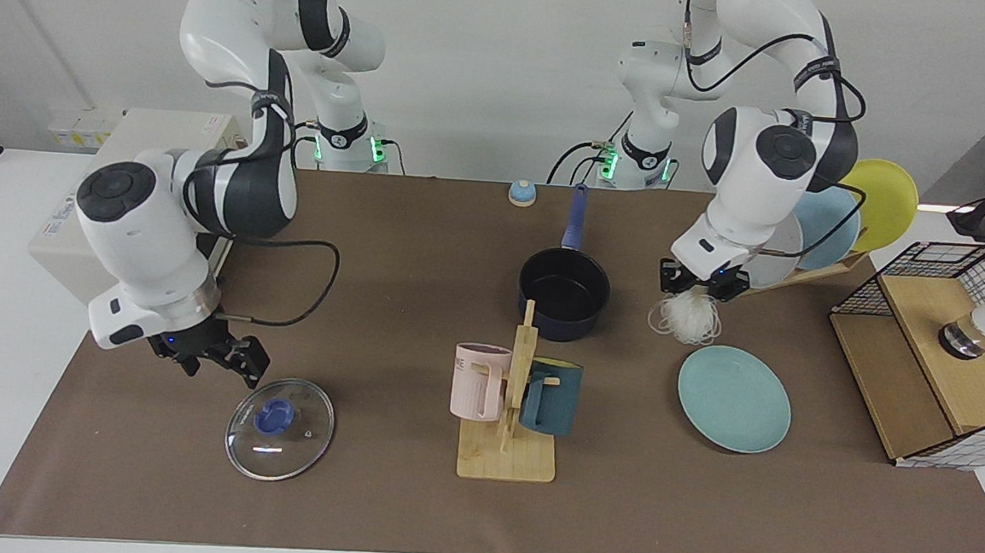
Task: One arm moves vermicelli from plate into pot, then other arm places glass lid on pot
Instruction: 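Carry the vermicelli over the pot while the right gripper reaches the lid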
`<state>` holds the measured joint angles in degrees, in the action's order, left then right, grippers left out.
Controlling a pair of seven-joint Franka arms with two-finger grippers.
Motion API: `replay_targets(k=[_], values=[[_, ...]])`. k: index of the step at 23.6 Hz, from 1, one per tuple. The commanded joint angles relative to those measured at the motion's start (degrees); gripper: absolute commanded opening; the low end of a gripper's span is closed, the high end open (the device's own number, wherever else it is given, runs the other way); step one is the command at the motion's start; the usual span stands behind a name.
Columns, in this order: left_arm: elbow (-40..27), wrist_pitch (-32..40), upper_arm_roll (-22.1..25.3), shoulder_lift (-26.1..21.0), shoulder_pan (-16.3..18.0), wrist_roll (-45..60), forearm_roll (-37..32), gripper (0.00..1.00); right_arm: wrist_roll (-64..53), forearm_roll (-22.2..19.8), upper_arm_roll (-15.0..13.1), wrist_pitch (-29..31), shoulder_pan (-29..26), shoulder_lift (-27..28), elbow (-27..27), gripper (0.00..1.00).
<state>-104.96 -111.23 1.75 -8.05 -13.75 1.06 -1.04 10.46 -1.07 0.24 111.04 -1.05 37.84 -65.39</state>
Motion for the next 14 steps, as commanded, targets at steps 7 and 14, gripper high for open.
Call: replay_targets(k=[7, 14], values=[[-2.8, -0.2, -12.4, 1.9, -1.8, 21.1, -0.2, 0.00, 1.8, -0.2, 0.7, 5.9, 1.4, 8.0, 3.1, 0.99], [-7.7, -4.3, -14.1, 2.0, -1.9, 23.6, -0.2, 0.00, 1.6, 0.5, 0.8, 9.6, 2.0, 8.0, -2.5, 0.98]])
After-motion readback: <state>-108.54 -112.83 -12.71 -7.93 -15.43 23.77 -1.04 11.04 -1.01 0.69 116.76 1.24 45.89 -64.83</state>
